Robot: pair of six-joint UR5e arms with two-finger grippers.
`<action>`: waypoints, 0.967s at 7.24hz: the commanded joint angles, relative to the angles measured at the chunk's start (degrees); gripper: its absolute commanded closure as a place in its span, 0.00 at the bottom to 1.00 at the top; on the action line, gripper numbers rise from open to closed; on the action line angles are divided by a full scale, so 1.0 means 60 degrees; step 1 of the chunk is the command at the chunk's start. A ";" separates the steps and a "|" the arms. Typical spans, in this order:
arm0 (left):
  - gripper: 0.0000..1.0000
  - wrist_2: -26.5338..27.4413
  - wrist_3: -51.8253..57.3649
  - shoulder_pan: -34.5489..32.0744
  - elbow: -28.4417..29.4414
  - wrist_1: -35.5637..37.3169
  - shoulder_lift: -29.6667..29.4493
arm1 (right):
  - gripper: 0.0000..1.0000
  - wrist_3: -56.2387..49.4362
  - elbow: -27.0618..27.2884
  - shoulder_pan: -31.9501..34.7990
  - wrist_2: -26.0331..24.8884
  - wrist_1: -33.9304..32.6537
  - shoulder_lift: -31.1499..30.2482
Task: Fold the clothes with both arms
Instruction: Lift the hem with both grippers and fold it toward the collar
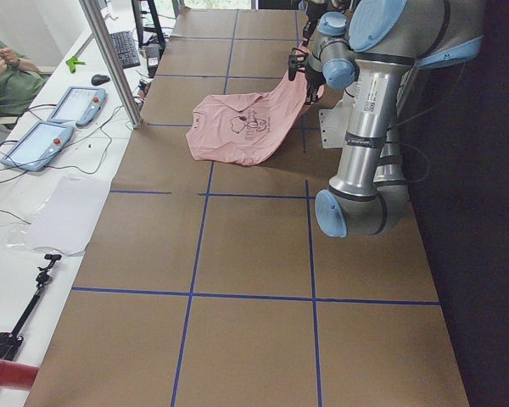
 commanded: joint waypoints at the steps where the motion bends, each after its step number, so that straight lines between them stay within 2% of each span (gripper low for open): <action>1: 1.00 -0.0235 0.1941 -0.1928 0.2450 -0.0308 -0.1158 | 1.00 -0.2279 -0.1545 0.1919 0.0422 -0.0028 0.1020; 2: 1.00 -0.0701 0.2687 -0.2705 0.3359 -0.0979 -0.1277 | 1.00 -0.2813 -0.2496 0.3031 0.1208 0.0422 0.1344; 3: 1.00 -0.0763 0.2985 -0.3220 0.4282 -0.1667 -0.1408 | 1.00 -0.3181 -0.3564 0.3752 0.1564 0.1615 0.1333; 5: 1.00 -0.0764 0.3192 -0.3678 0.6288 -0.2898 -0.2182 | 1.00 -0.3461 -0.6111 0.4401 0.1568 0.4207 0.1348; 7: 1.00 -0.0720 0.3222 -0.3825 0.8091 -0.4624 -0.2463 | 1.00 -0.3813 -0.8106 0.4856 0.1553 0.5956 0.1696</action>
